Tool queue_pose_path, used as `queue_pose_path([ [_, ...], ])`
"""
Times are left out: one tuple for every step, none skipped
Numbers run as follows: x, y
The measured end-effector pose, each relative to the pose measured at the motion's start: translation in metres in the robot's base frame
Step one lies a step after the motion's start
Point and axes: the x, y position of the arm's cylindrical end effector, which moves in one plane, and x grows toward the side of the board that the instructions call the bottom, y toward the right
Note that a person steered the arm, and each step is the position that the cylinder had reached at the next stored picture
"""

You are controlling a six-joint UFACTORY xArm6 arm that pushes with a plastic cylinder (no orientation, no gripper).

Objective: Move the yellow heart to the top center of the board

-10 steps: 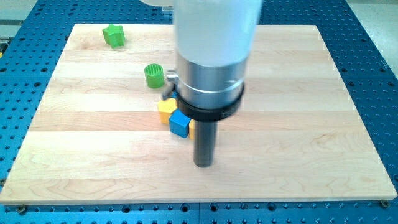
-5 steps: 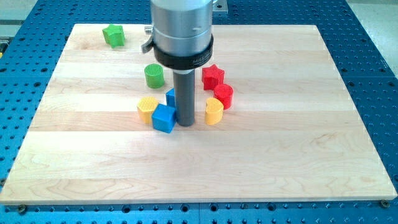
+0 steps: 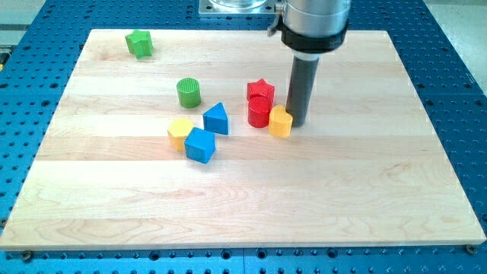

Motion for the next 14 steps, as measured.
queue_pose_path([
  [0.043,0.006],
  [0.057,-0.026],
  [0.013,-0.03],
  [-0.045,-0.029],
  [-0.078,-0.032],
  [-0.114,-0.037],
  [-0.107,-0.038],
  [-0.093,-0.038],
  [-0.074,-0.036],
  [-0.083,0.005],
  [-0.129,0.005],
  [-0.158,0.005],
  [-0.168,0.005],
  [-0.211,-0.041],
])
